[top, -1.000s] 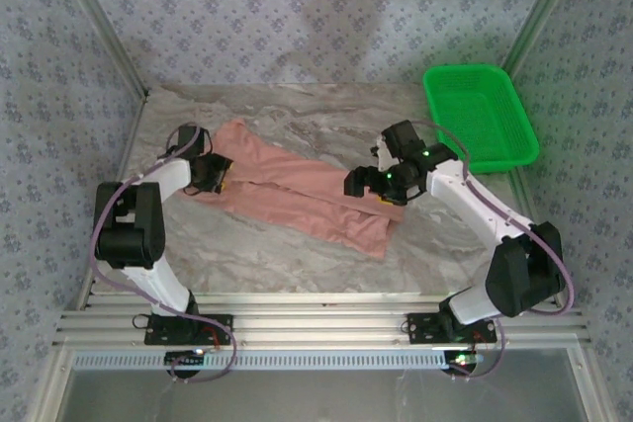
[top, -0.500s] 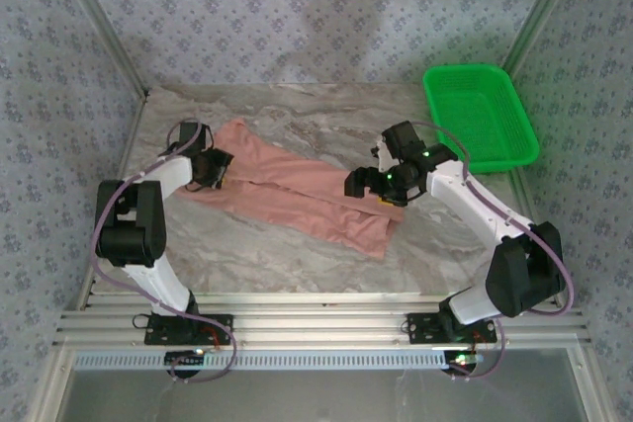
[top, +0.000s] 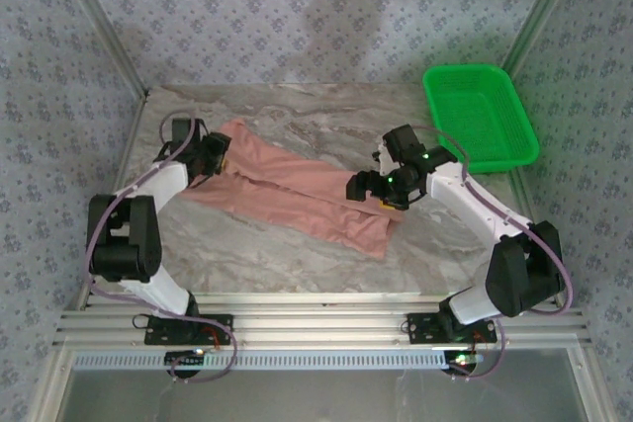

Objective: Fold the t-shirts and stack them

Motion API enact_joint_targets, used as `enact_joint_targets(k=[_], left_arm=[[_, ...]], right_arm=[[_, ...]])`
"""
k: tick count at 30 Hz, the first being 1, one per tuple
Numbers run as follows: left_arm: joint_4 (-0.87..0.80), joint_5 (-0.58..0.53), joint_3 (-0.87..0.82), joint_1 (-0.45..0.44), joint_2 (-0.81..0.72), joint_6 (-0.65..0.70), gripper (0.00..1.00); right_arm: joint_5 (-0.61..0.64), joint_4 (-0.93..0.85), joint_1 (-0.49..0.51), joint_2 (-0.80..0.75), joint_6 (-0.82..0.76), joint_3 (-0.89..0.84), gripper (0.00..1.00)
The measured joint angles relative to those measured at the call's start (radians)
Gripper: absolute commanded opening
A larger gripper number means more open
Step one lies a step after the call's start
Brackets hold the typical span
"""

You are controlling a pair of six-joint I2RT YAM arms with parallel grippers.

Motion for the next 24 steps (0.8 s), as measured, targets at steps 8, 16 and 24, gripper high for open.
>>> enact_joint_targets(k=[8,16,24], left_arm=[[-0.051,0.001,-0.064,0.003,-0.224,0.001,0.52],[-0.206,-0.006,-0.246,0.002,-0.383,0.016,0.35],[-0.155,-0.027,-0.381,0.002,-0.332,0.004,0.32]], right_arm=[[0.000,0.000,-0.004,0.000,0.000,-0.010,0.92],[0.000,0.005,-0.005,0.000,0.000,-0.012,0.92],[-0.001,0.011,-0.005,0.000,0.000,-0.017,0.91]])
